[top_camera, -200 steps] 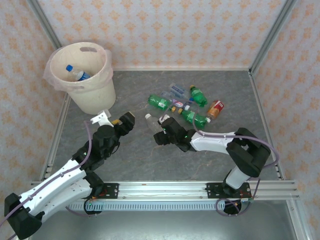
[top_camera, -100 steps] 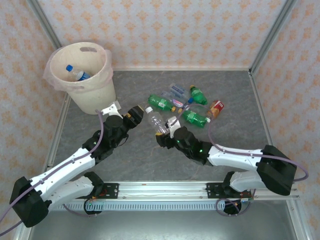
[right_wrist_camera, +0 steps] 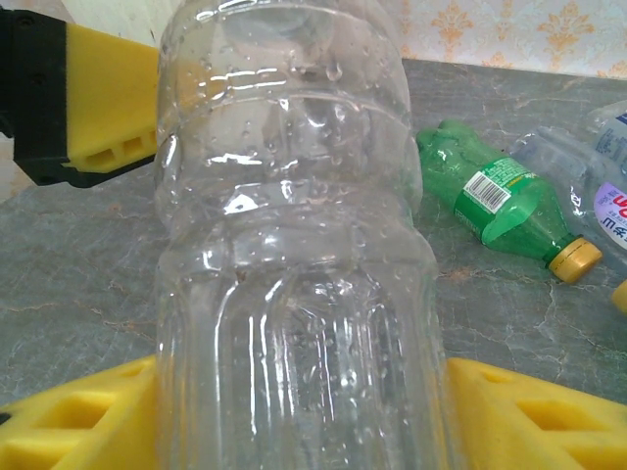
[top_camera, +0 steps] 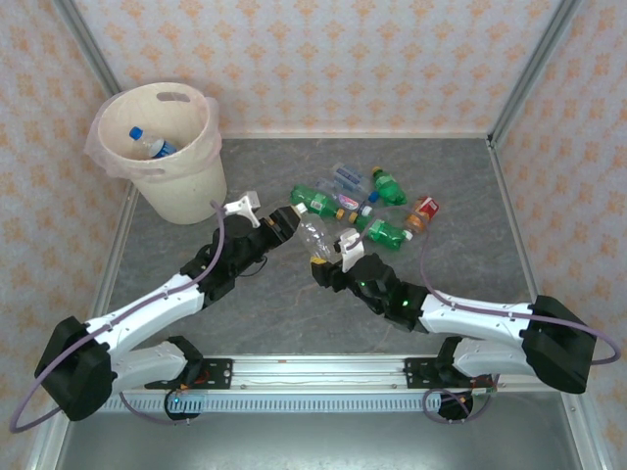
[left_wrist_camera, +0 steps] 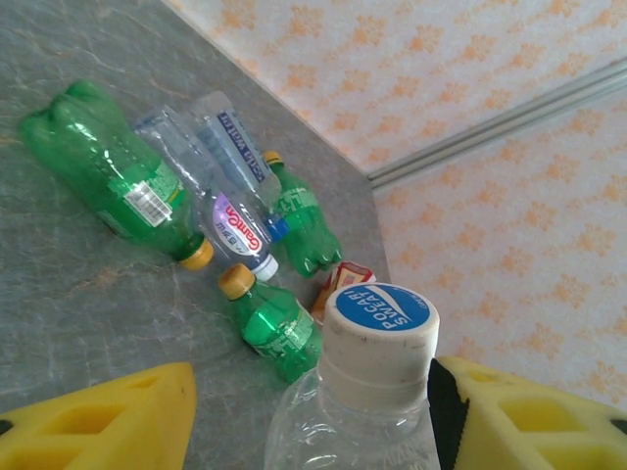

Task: Put the plastic bottles in the bin

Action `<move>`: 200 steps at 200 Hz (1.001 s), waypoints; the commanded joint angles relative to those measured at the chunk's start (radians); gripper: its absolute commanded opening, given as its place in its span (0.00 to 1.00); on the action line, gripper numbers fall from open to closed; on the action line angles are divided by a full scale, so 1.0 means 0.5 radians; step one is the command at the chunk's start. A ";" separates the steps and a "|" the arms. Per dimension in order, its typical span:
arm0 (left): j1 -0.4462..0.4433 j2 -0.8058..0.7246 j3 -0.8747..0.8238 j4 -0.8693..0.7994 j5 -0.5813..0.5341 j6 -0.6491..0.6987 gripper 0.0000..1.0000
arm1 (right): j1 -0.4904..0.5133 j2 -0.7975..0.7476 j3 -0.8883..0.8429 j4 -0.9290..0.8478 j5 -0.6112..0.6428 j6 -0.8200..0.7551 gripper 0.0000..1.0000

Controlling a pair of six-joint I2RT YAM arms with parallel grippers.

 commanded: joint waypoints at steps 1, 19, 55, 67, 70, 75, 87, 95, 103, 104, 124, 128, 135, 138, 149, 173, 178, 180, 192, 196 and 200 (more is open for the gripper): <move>0.008 0.017 0.072 0.124 0.102 -0.006 0.62 | 0.014 -0.042 -0.017 0.081 0.037 -0.034 0.66; 0.008 0.019 0.083 0.135 0.106 0.010 0.62 | 0.015 -0.050 -0.020 0.080 0.031 -0.036 0.66; 0.075 0.053 0.151 0.059 0.207 0.063 0.59 | 0.025 -0.060 -0.033 0.088 0.018 -0.041 0.66; 0.107 0.067 0.175 0.040 0.262 0.085 0.57 | 0.028 -0.060 -0.036 0.094 0.017 -0.044 0.66; 0.113 0.070 0.180 0.034 0.271 0.089 0.56 | 0.029 -0.059 -0.036 0.093 0.018 -0.047 0.66; 0.120 0.073 0.189 0.026 0.287 0.102 0.56 | 0.032 -0.058 -0.036 0.097 0.014 -0.047 0.66; 0.139 0.089 0.213 -0.005 0.324 0.126 0.55 | 0.038 -0.058 -0.037 0.099 0.012 -0.053 0.66; 0.148 0.101 0.223 -0.013 0.353 0.136 0.54 | 0.039 -0.058 -0.036 0.101 0.012 -0.055 0.66; 0.153 0.115 0.235 -0.016 0.381 0.147 0.54 | 0.039 -0.058 -0.036 0.102 0.015 -0.056 0.66; 0.154 0.116 0.236 -0.016 0.388 0.148 0.54 | 0.039 -0.058 -0.036 0.101 0.015 -0.056 0.66; 0.160 0.155 0.263 -0.032 0.454 0.172 0.53 | 0.042 -0.061 -0.036 0.104 0.013 -0.059 0.66; 0.161 0.164 0.267 -0.033 0.471 0.176 0.53 | 0.042 -0.058 -0.036 0.101 0.016 -0.057 0.66; 0.161 0.179 0.273 -0.029 0.498 0.180 0.51 | 0.042 -0.058 -0.035 0.101 0.017 -0.059 0.66; 0.160 0.183 0.278 -0.029 0.508 0.182 0.49 | 0.042 -0.059 -0.035 0.101 0.017 -0.057 0.66; 0.161 0.198 0.277 -0.026 0.532 0.183 0.46 | 0.042 -0.058 -0.033 0.098 0.018 -0.057 0.66; 0.160 0.200 0.277 -0.035 0.523 0.192 0.39 | 0.042 -0.059 -0.033 0.100 0.018 -0.056 0.66; 0.161 0.196 0.278 -0.035 0.521 0.195 0.37 | 0.042 -0.058 -0.035 0.099 0.021 -0.057 0.66; 0.160 0.194 0.277 -0.035 0.521 0.195 0.37 | 0.040 -0.059 -0.034 0.099 0.021 -0.056 0.66; 0.159 0.186 0.277 -0.035 0.517 0.198 0.30 | 0.042 -0.060 -0.034 0.098 0.028 -0.051 0.67; 0.161 0.182 0.277 -0.035 0.515 0.201 0.28 | 0.042 -0.060 -0.036 0.096 0.027 -0.050 0.67; 0.161 0.180 0.277 -0.036 0.515 0.204 0.26 | 0.042 -0.061 -0.036 0.097 0.027 -0.049 0.68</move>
